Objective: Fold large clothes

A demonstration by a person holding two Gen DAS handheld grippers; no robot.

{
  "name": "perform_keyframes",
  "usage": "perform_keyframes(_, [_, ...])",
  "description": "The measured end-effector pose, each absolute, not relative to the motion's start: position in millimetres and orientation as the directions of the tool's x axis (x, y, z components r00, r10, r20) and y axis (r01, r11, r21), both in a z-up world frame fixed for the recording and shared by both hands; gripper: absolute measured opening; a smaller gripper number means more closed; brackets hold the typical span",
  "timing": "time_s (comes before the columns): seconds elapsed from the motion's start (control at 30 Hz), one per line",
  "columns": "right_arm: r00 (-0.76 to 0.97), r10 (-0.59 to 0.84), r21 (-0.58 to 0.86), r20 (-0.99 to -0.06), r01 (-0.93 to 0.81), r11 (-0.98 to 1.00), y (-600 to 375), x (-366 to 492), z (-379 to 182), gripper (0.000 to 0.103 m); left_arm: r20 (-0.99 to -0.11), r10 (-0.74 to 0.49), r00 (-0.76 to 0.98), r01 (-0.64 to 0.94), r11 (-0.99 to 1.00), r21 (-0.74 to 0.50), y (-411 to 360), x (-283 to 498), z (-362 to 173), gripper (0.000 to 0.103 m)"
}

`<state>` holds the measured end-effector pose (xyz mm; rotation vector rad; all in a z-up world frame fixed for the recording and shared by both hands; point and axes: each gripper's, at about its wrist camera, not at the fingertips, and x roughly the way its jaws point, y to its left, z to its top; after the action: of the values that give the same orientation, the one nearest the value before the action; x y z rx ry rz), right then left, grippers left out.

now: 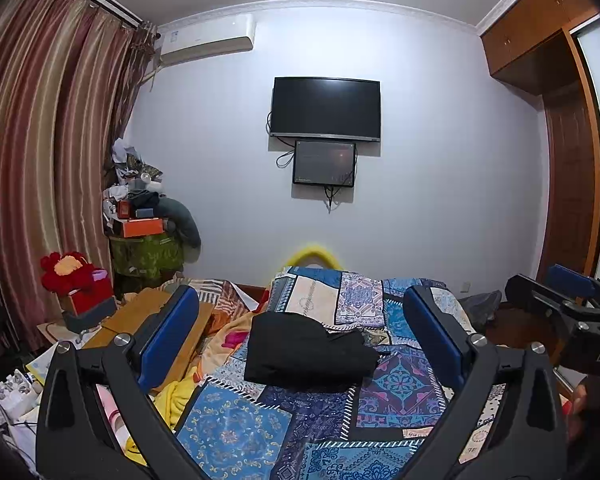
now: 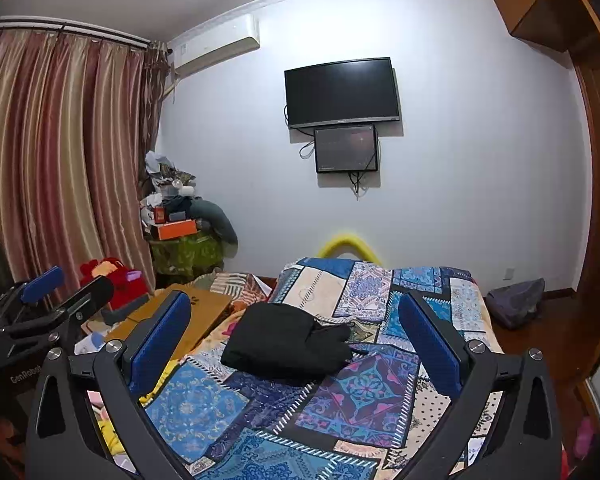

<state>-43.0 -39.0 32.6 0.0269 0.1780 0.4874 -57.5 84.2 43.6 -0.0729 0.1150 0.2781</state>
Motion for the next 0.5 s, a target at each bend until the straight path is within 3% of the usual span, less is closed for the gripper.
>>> perform_keyframes(0.5, [0.863, 0.47, 0.069, -0.184, -0.466, 0.882, -40.5, -43.5, 33.8, 0.103, -0.133, 0.264, 0.955, -0.274, 0.96, -0.064, 87.1, -53.7, 40.5, 0.102])
